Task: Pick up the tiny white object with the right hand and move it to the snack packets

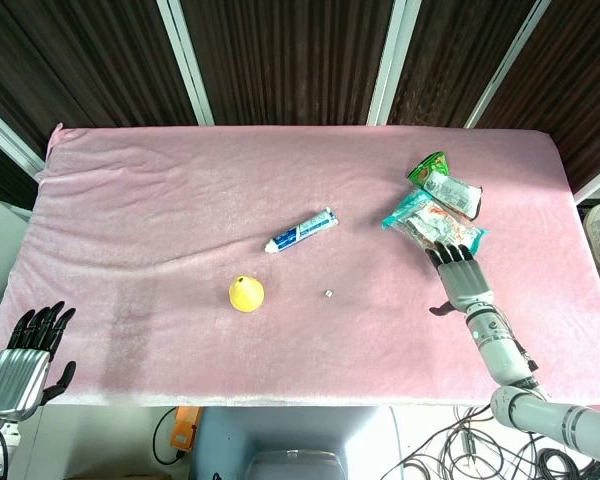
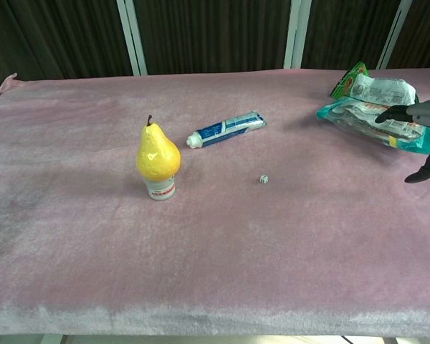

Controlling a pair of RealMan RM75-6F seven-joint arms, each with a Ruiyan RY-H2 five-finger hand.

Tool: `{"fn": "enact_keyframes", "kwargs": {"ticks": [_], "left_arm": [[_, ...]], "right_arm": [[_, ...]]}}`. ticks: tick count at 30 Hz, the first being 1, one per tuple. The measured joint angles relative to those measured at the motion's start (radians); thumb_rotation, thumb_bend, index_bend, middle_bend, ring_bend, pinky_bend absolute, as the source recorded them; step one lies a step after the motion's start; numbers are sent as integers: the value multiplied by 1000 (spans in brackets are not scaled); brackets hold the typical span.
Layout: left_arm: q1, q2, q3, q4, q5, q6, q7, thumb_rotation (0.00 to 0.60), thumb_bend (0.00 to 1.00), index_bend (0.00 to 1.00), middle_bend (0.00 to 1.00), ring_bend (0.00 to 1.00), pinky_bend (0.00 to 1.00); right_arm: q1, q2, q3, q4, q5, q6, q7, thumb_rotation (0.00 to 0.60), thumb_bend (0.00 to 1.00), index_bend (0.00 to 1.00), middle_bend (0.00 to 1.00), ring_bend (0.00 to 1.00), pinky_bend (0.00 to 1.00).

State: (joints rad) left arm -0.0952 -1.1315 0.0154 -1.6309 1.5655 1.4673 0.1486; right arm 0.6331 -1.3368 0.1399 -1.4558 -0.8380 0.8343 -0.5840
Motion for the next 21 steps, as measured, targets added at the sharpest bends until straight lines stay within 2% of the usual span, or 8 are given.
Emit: {"fn": "enact_keyframes", "kwargs": {"ticks": [6,11,16,21], "left_arm": [[3,-1,0,0,1,6,0,600,410,0,0,0,7],[4,4,0,0,2,7,-8,600,410,0,0,0,6],[5,11,0,1,4,10,-26,600,411,0,0,0,7],[7,17,1,2,7,13,-37,600,412,0,0,0,7]], "right_arm": [[25,-14,-12,7,17,-6,-1,600,227,103,0,0,0],[55,-39,-9,4,8,-12,9,600,227,170,0,0,0],[91,-92,-1,8,-18,-17,18,600,238,333,0,0,0],[132,-181,3,45,-57,-17,16,600,315,468,0,0,0]]}}
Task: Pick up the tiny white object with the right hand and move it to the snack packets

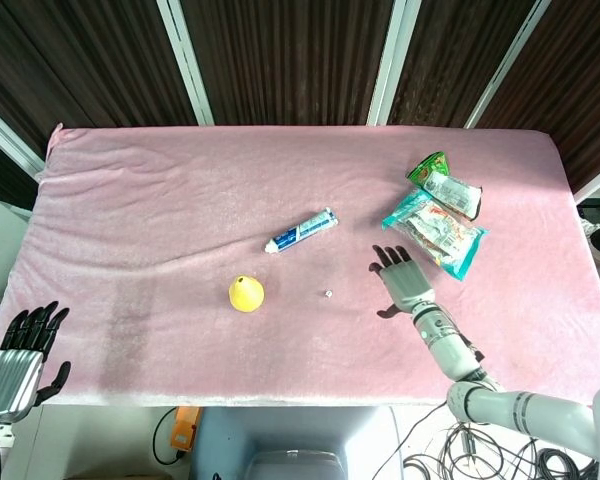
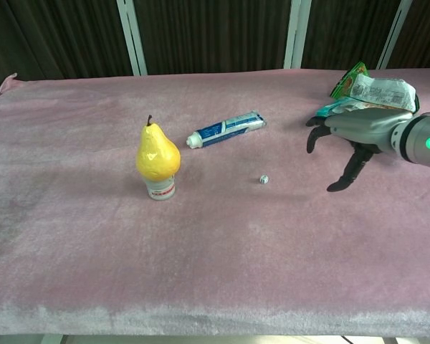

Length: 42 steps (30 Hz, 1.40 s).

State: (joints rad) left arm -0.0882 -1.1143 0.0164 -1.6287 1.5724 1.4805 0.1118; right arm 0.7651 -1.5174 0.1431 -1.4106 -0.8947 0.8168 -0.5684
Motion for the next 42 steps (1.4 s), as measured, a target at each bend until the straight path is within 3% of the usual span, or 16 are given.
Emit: {"fn": "enact_keyframes", "kwargs": {"ticks": [5,11,25,42], "left_arm": [[1,4,1,1,4,2,-9,600,413,0,0,0,7],[7,5,6,3,8,7,-10,600,412,0,0,0,7],[19,8,6,10,20,32,-31,600,410,0,0,0,7],[18,12,6,13,23,28,-48,600,401,0,0,0,7]], "right_arm": [[39,-124,3,87,-62,28,-6,600,400,550,0,0,0],[78,-221,20,181,-104,59,-8,600,402,583,0,0,0],[104,-287,21,263,-97,29,-6,600,438,596,0,0,0],[104,-301,23,282,-85,27,-11,600,479,681,4,0,0]]}}
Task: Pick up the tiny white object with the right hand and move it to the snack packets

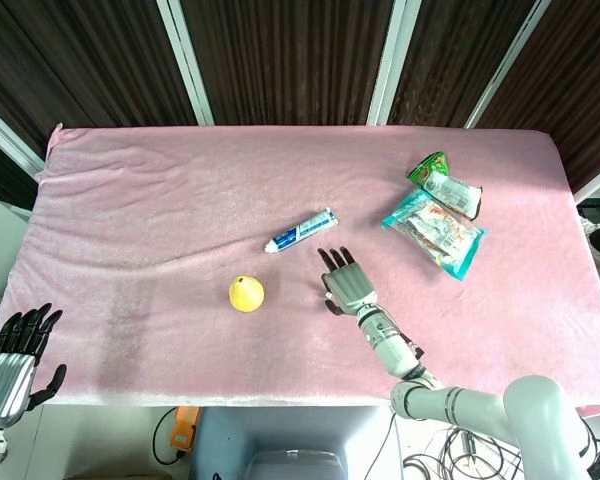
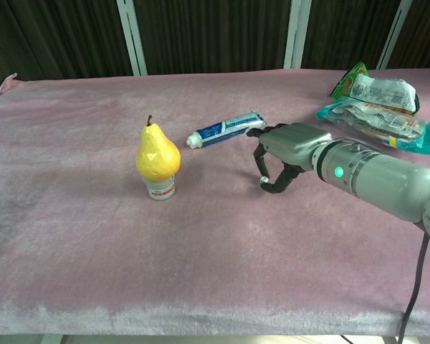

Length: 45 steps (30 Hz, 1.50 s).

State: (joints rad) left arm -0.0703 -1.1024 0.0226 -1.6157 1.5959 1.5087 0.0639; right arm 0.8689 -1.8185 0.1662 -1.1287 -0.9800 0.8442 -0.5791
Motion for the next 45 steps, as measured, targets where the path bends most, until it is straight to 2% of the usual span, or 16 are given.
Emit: {"fn": "enact_keyframes", "kwargs": {"ticks": [13,19,25,30,31,33,35,36,37,40,45], "left_arm": [[4,0,1,3,7,8,-5,600,401,0,0,0,6],[4,-1,0,5,6,7,-3,600,403,0,0,0,7],[4,-3,0,3,4,6,4,600,403,0,0,0,7],[0,-7,-2,-1,3,-3,13,600,397,0,0,0,7],[-2,-7,-2,-2,3,-6,15,600,397,0,0,0,7],[-8,-10,-5,-3,2,-13,17,600,398,0,0,0,7],[-14,-12,-6,-3,0,-24,19,600,396,0,0,0,7],[-19,-14,-6,-3,-1,-33,21,600,395,0,0,0,7],[-22,-15,-7,-3,-3,-42,23,600,394,0,0,0,7],[-36,-19,-8,-4,-9,-66,31,600,394,0,0,0,7],[-37,-20,-10,-5,-14,-63,32,600,391,0,0,0,7]], "right_arm": [[0,-12,0,5,-2,3,-5,600,522,709,9,0,0],[-13,23,2,-61,-43,46,13,600,529,710,9,0,0],[-62,141,-7,-242,-152,165,53,600,528,699,9,0,0],[-146,323,-26,-394,-247,298,92,600,528,657,10,0,0],[-161,354,-27,-408,-253,315,100,600,521,599,11,0,0],[-189,420,-27,-435,-250,332,123,600,428,385,6,0,0],[-202,468,-26,-459,-227,314,154,600,258,98,0,0,0],[-204,482,-24,-472,-214,297,171,600,220,46,0,0,0],[-206,496,-22,-485,-201,277,192,600,180,6,0,0,0],[-210,553,-10,-523,-175,212,284,600,110,0,0,0,0],[-229,633,11,-575,-189,165,468,600,101,0,0,0,0]]}}
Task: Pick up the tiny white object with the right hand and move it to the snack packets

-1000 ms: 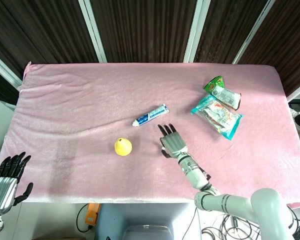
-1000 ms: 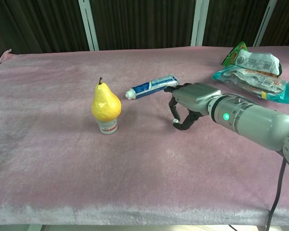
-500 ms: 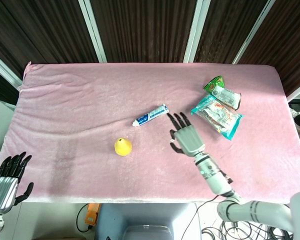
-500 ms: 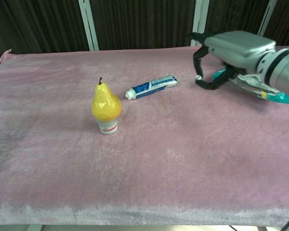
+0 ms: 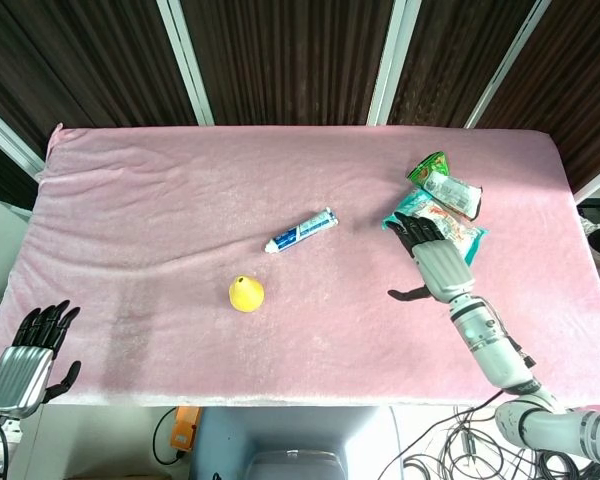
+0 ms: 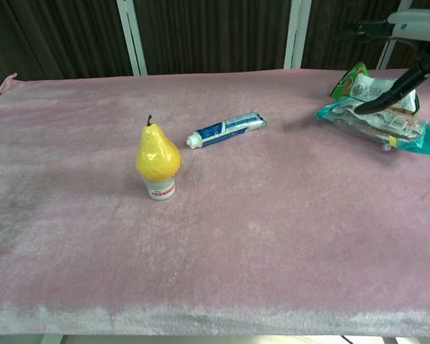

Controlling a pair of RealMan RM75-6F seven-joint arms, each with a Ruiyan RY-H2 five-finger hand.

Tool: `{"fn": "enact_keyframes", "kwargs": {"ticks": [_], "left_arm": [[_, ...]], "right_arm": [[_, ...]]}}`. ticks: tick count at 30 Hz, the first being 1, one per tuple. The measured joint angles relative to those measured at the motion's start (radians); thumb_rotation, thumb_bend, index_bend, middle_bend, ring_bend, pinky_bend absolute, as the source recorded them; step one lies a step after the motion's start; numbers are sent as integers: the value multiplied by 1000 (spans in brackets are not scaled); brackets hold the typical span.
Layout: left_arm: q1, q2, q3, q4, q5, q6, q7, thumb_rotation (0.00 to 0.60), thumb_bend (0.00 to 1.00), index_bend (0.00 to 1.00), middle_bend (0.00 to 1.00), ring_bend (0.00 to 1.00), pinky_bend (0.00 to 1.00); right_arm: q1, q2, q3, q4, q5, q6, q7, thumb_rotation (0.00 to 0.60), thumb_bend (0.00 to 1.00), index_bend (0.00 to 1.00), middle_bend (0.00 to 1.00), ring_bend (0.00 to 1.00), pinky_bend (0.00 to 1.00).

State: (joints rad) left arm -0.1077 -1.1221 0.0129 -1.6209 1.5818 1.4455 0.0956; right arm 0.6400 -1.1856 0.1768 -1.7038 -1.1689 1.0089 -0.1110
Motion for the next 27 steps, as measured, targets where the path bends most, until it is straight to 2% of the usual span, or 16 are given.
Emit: {"fn": "enact_keyframes", "kwargs": {"ticks": [3,7,10,13,15,18,23,27], "left_arm": [[1,1,0,0,0,3,-1,600,392,0,0,0,7],[8,4,1,-1,2,17,-4,600,391,0,0,0,7],[19,8,3,-2,6,40,-9,600,392,0,0,0,6],[25,8,2,0,5,48,-7,600,392,0,0,0,7],[25,7,1,0,1,47,-3,600,392,0,0,0,7],[25,3,-2,0,-4,46,3,600,392,0,0,0,7],[24,-2,-6,3,-10,45,13,600,393,0,0,0,7],[25,-5,-4,1,-7,47,22,600,392,0,0,0,7]], "right_arm": [[-23,46,7,-22,-42,3,66,600,101,0,0,0,0],[-58,66,-5,-34,-83,58,63,600,102,0,0,0,0],[-132,79,-54,-40,-160,168,24,600,101,0,0,0,0],[-245,75,-127,-20,-250,319,-21,600,101,0,0,0,0],[-335,63,-176,13,-296,416,-44,600,101,0,0,0,0],[-428,31,-215,86,-334,509,-40,600,101,0,0,0,0],[-466,7,-223,146,-376,553,-15,600,101,0,0,0,0],[-471,2,-221,152,-378,534,-14,600,101,0,0,0,0]]}}
